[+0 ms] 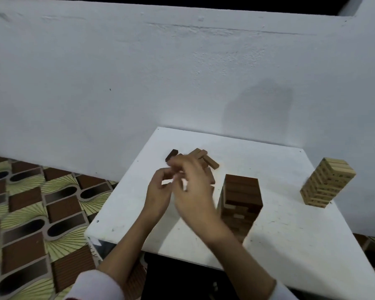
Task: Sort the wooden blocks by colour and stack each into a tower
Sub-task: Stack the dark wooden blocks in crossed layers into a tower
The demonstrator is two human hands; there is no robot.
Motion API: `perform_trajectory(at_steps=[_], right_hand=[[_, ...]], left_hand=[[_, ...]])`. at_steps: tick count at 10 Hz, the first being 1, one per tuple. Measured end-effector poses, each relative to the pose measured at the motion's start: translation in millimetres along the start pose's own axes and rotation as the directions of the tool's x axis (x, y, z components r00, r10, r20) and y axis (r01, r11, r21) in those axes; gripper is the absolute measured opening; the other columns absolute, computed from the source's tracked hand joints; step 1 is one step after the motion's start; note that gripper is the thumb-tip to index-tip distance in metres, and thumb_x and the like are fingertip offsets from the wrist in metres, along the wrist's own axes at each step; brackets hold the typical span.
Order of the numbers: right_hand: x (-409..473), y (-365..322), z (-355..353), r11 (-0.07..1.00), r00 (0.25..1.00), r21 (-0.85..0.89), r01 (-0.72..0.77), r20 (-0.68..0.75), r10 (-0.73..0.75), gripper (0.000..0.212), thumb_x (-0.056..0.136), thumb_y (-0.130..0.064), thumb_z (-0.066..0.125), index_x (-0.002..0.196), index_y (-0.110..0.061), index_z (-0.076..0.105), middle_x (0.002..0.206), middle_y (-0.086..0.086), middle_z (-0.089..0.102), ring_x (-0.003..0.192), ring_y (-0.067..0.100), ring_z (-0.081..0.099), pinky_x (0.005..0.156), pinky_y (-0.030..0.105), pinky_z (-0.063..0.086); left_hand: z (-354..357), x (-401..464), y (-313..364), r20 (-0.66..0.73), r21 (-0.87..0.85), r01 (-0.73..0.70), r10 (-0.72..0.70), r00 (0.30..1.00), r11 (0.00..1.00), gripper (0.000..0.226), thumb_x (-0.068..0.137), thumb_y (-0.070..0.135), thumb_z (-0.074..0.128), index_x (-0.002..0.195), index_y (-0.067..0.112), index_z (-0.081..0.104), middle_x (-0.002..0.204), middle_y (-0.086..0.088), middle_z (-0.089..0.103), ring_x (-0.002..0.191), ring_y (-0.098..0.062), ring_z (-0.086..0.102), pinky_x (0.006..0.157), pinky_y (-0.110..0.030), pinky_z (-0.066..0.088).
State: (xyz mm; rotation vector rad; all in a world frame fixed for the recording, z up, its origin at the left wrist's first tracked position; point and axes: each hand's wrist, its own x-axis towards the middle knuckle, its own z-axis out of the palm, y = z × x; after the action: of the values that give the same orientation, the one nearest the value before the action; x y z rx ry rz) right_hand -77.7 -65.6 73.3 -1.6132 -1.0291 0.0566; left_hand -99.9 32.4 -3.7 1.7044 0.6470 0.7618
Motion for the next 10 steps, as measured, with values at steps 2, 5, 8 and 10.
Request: perform_trajectory(at_steps=[2, 5, 8, 10], right_hand=[[-9.8, 89.3, 49.3, 0.915, 0.951, -0.281, -0.290, 0.020, 0.308, 0.038, 0.090, -0.004, 0.048, 0.128, -0.004, 0.045, 0.134, 0.013, 0.041, 0.125, 0.027, 0.038, 0.099, 0.028, 0.031], [8.2, 153.8, 70.5, 0.481, 0.914, -0.798, -0.364, -0.206, 0.350, 0.063, 0.044, -0.006, 0.084, 0.105, -0.004, 0.068, 0.123, 0.018, 0.061, 0.113, 0.041, 0.057, 0.090, 0.059, 0.044], [4.7, 162.5, 71.3, 0.412, 0.916, -0.846, -0.340, -0.197, 0.350, 0.052, 0.039, -0.018, 0.089, 0.087, -0.006, 0.073, 0.111, 0.012, 0.068, 0.094, 0.033, 0.065, 0.085, 0.058, 0.047], [-13.1, 157.8, 72.3, 0.499, 0.959, -0.835, -0.232, -0.110, 0.262, 0.055, 0.026, -0.019, 0.090, 0.078, -0.014, 0.074, 0.102, 0.005, 0.071, 0.082, 0.026, 0.067, 0.081, 0.049, 0.053]], left_hand=[[-0.8, 34.2, -48.8, 0.131, 0.339, -0.053, 0.009, 0.991, 0.939, 0.035, 0.085, -0.009, 0.047, 0.113, 0.009, 0.058, 0.116, -0.001, 0.057, 0.111, -0.016, 0.050, 0.091, -0.019, 0.038], [16.4, 91.2, -63.7, 0.358, 0.520, -0.336, 0.158, 0.920, 0.785, 0.053, 0.079, -0.011, 0.042, 0.132, -0.002, 0.044, 0.142, -0.017, 0.038, 0.130, -0.021, 0.029, 0.101, -0.009, 0.012], [18.2, 87.1, -83.2, 0.348, 0.560, -0.428, 0.267, 0.899, 0.710, 0.041, 0.088, -0.004, 0.038, 0.121, 0.013, 0.055, 0.135, -0.003, 0.045, 0.124, -0.017, 0.037, 0.100, -0.015, 0.028], [4.3, 61.8, -85.1, 0.269, 0.423, -0.387, 0.294, 0.917, 0.819, 0.042, 0.082, -0.012, 0.043, 0.081, 0.030, 0.048, 0.099, 0.016, 0.049, 0.098, 0.003, 0.042, 0.084, -0.009, 0.036]])
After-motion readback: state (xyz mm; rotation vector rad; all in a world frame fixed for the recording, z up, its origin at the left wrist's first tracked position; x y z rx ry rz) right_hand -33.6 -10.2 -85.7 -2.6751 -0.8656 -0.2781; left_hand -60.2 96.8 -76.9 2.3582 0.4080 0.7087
